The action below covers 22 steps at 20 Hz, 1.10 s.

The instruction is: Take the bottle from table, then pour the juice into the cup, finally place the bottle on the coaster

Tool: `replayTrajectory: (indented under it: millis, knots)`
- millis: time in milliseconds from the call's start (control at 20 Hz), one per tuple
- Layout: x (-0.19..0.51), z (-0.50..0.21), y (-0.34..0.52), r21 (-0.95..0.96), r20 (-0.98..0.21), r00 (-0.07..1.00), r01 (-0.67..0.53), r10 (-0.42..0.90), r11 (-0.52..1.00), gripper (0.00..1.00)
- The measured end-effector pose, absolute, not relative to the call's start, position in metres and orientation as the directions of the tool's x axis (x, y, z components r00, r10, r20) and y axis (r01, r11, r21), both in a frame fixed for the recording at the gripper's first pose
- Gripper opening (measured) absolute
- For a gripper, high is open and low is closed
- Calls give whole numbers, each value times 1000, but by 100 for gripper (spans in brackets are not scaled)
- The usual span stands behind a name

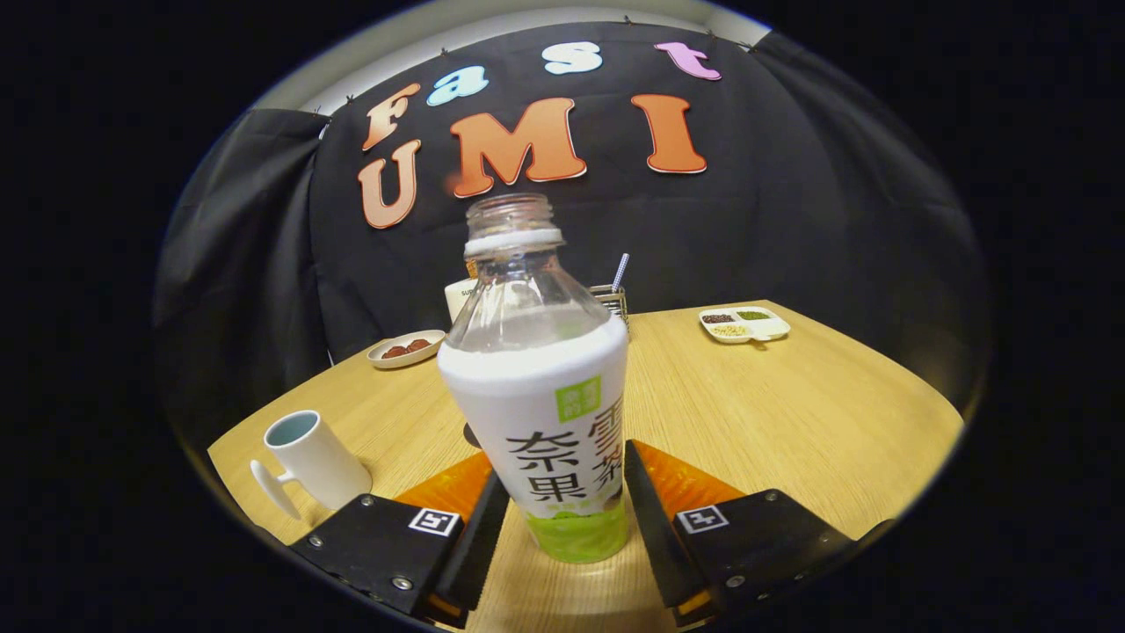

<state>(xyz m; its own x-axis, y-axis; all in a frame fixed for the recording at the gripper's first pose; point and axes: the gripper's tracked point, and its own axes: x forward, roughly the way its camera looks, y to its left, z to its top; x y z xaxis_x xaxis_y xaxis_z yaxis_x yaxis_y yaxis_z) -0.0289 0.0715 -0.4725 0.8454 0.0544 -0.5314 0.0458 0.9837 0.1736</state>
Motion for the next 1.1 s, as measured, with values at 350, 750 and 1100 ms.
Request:
replayTrajectory:
  millis: [350, 750, 1100]
  knots:
    - [-24, -465, 77, 105, -523, 851, 15, 42, 994, 58]
    - [-2, -422, 96, -192, -468, 883, -132, 27, 973, 58]
    - [16, -411, 107, -486, -451, 891, -199, -49, 851, 58]
